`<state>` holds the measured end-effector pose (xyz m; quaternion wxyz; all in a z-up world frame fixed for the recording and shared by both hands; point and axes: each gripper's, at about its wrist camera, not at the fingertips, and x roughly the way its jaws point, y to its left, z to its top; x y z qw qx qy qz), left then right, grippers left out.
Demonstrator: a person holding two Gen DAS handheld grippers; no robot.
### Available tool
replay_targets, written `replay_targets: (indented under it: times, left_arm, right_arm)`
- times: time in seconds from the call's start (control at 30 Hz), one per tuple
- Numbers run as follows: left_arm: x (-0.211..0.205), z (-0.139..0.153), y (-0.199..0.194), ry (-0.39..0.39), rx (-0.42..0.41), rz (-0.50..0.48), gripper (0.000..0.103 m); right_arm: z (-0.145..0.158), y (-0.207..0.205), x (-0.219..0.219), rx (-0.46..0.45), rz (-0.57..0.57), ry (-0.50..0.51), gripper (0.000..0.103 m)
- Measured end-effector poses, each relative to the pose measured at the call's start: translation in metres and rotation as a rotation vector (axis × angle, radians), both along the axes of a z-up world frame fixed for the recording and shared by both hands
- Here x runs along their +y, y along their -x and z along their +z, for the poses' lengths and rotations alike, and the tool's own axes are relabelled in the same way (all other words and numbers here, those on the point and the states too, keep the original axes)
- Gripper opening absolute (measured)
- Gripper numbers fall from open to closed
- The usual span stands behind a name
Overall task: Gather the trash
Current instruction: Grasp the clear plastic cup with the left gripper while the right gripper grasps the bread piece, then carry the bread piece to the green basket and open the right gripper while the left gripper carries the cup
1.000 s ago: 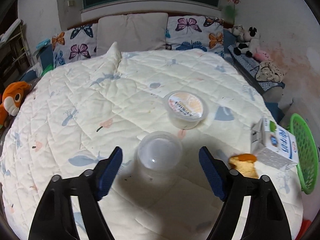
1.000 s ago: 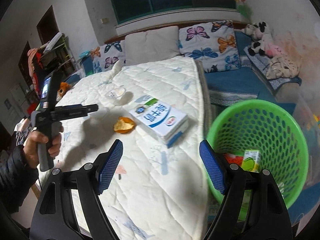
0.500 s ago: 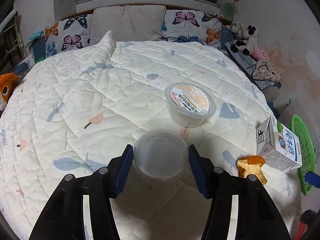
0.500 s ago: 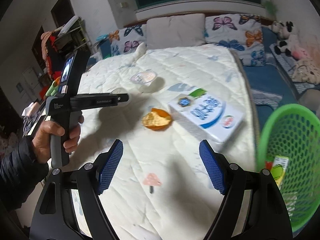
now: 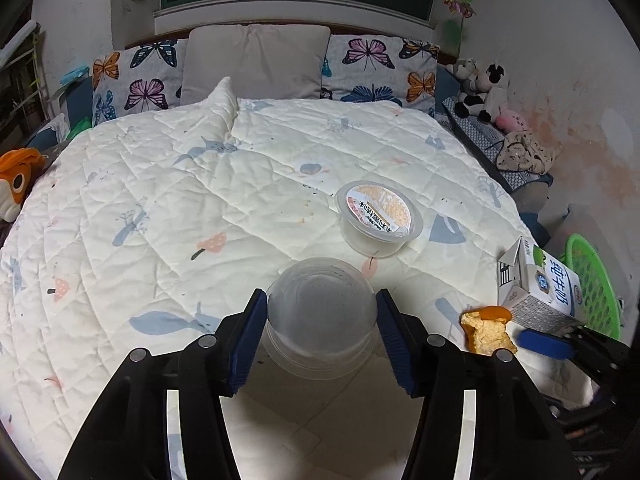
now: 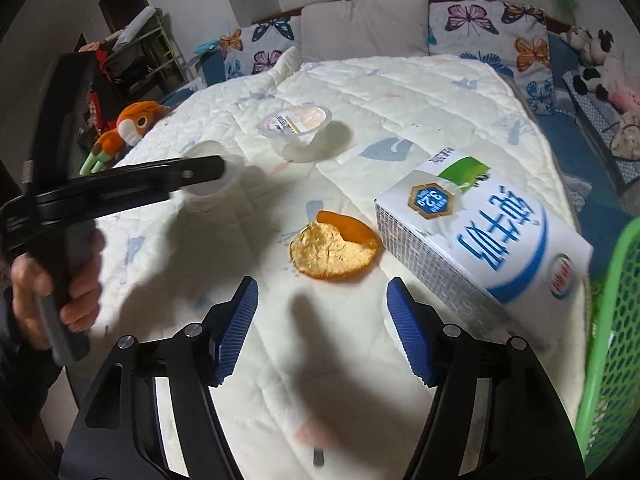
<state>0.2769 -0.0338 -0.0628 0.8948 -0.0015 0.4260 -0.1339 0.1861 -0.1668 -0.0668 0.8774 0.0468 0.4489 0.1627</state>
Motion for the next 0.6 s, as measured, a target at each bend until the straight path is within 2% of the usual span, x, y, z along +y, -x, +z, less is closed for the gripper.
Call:
replay_targets:
  times: [0.27,0.43,0.6]
  left_arm:
    - [0.005,0.003,0.004,0.007,-0.008,0.001,0.054]
    - [0.005,0.005,0.007,0.010,-0.012,-0.002,0.054]
    - [0.003,0.010,0.011,0.014,-0.021,-0.009,0.054]
  right_arm:
    - [-0.006,-0.016,0.009,0.001,-0.025,0.024,0.063]
    - [-0.007,-0.017,0.015,-0.016,-0.035,0.079,0.051]
    - [-0.004,-0.013,0.009,-0.020,-0.037,0.045,0.045]
